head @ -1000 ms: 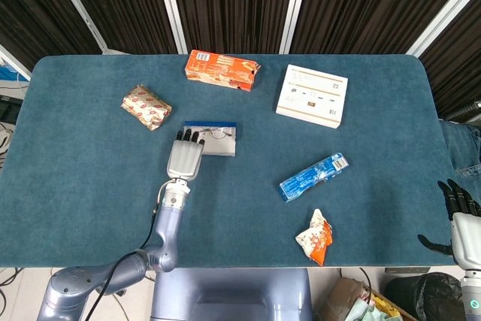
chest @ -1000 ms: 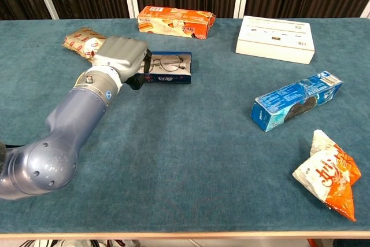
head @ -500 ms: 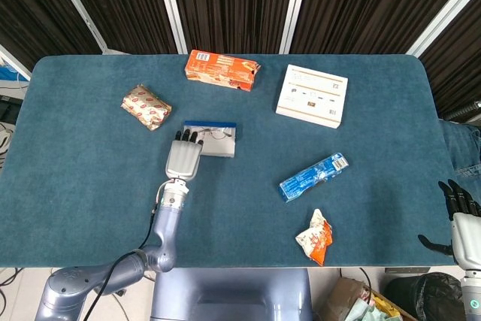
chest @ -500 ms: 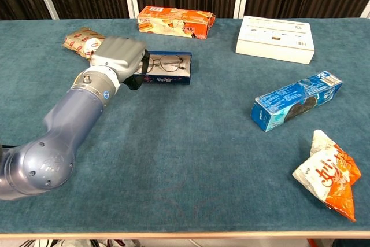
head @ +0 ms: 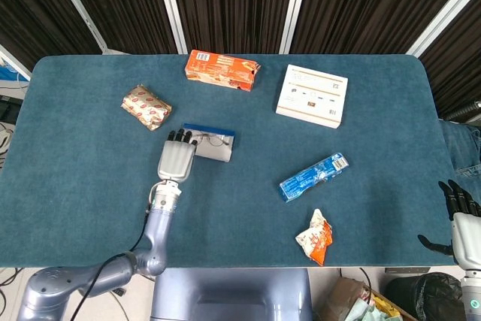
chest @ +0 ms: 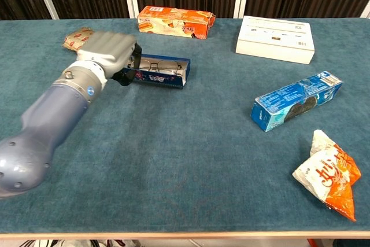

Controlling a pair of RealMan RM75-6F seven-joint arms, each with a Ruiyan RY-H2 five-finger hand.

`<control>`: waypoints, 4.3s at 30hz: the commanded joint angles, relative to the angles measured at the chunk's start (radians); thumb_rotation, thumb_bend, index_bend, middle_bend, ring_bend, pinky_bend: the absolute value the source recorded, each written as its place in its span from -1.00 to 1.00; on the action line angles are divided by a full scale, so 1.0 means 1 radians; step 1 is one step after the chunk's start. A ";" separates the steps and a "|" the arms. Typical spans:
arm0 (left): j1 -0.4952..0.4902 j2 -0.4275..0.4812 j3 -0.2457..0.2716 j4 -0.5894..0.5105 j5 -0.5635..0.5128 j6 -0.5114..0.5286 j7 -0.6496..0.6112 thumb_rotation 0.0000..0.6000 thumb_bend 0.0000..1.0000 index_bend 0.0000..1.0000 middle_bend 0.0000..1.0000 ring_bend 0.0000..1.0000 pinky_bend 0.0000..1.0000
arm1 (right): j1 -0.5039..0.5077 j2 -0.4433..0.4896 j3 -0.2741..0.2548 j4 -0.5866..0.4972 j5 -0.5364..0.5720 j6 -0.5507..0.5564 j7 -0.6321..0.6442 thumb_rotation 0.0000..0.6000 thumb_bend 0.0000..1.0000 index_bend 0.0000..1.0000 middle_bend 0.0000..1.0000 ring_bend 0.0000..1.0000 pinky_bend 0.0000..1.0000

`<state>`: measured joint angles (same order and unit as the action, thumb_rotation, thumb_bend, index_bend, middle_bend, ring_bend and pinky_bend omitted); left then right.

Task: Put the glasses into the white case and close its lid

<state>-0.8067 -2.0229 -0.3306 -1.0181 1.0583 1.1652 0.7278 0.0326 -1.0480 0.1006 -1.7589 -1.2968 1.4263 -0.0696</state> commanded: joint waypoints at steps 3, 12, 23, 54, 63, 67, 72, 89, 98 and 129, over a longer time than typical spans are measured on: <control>0.077 0.133 0.027 -0.185 -0.037 0.012 0.043 1.00 -0.08 0.12 -0.44 -0.64 -0.53 | -0.001 0.000 -0.001 -0.001 -0.002 0.002 -0.001 1.00 -0.60 -0.88 -0.95 -0.82 -0.68; 0.149 0.272 0.086 -0.357 -0.071 0.008 0.056 1.00 -0.08 0.12 -0.44 -0.64 -0.53 | -0.001 0.000 0.000 -0.003 0.001 0.003 -0.001 1.00 -0.59 -0.88 -0.95 -0.82 -0.68; 0.145 0.286 0.106 -0.436 -0.110 0.000 0.079 1.00 -0.08 0.12 -0.45 -0.64 -0.53 | -0.001 -0.001 0.000 -0.004 0.002 0.003 -0.002 1.00 -0.60 -0.88 -0.95 -0.82 -0.68; 0.046 0.253 -0.004 -0.503 -0.311 0.045 0.153 1.00 -0.01 0.18 -0.44 -0.64 -0.53 | 0.000 0.001 -0.001 -0.008 0.007 -0.005 0.006 1.00 -0.59 -0.88 -0.95 -0.82 -0.68; 0.008 0.231 -0.047 -0.443 -0.364 0.043 0.141 1.00 -0.01 0.18 -0.44 -0.64 -0.53 | -0.001 0.001 0.000 -0.009 0.009 -0.003 0.005 1.00 -0.59 -0.88 -0.95 -0.82 -0.68; -0.013 0.216 -0.057 -0.402 -0.375 0.044 0.142 1.00 -0.01 0.18 -0.44 -0.64 -0.53 | -0.001 0.002 0.000 -0.009 0.011 -0.004 0.004 1.00 -0.60 -0.88 -0.95 -0.82 -0.68; -0.033 0.198 -0.063 -0.352 -0.382 0.047 0.138 1.00 -0.01 0.18 -0.44 -0.64 -0.53 | 0.000 0.002 -0.001 -0.010 0.011 -0.007 0.004 1.00 -0.59 -0.88 -0.95 -0.82 -0.68; -0.076 0.151 -0.064 -0.255 -0.389 0.043 0.122 1.00 -0.01 0.18 -0.44 -0.64 -0.53 | 0.000 0.003 -0.001 -0.011 0.013 -0.007 0.005 1.00 -0.60 -0.86 -0.95 -0.82 -0.68; -0.095 0.133 -0.078 -0.215 -0.390 0.044 0.112 1.00 -0.01 0.18 -0.44 -0.64 -0.53 | 0.000 0.003 -0.001 -0.012 0.015 -0.008 0.004 1.00 -0.60 -0.86 -0.95 -0.82 -0.68; -0.150 0.044 -0.095 -0.048 -0.380 -0.003 0.072 1.00 -0.01 0.18 -0.45 -0.64 -0.53 | 0.001 0.002 0.000 -0.013 0.020 -0.009 0.001 1.00 -0.59 -0.86 -0.93 -0.82 -0.68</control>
<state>-0.9536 -1.9751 -0.4255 -1.0710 0.6761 1.1632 0.8010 0.0331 -1.0460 0.1007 -1.7717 -1.2767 1.4169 -0.0685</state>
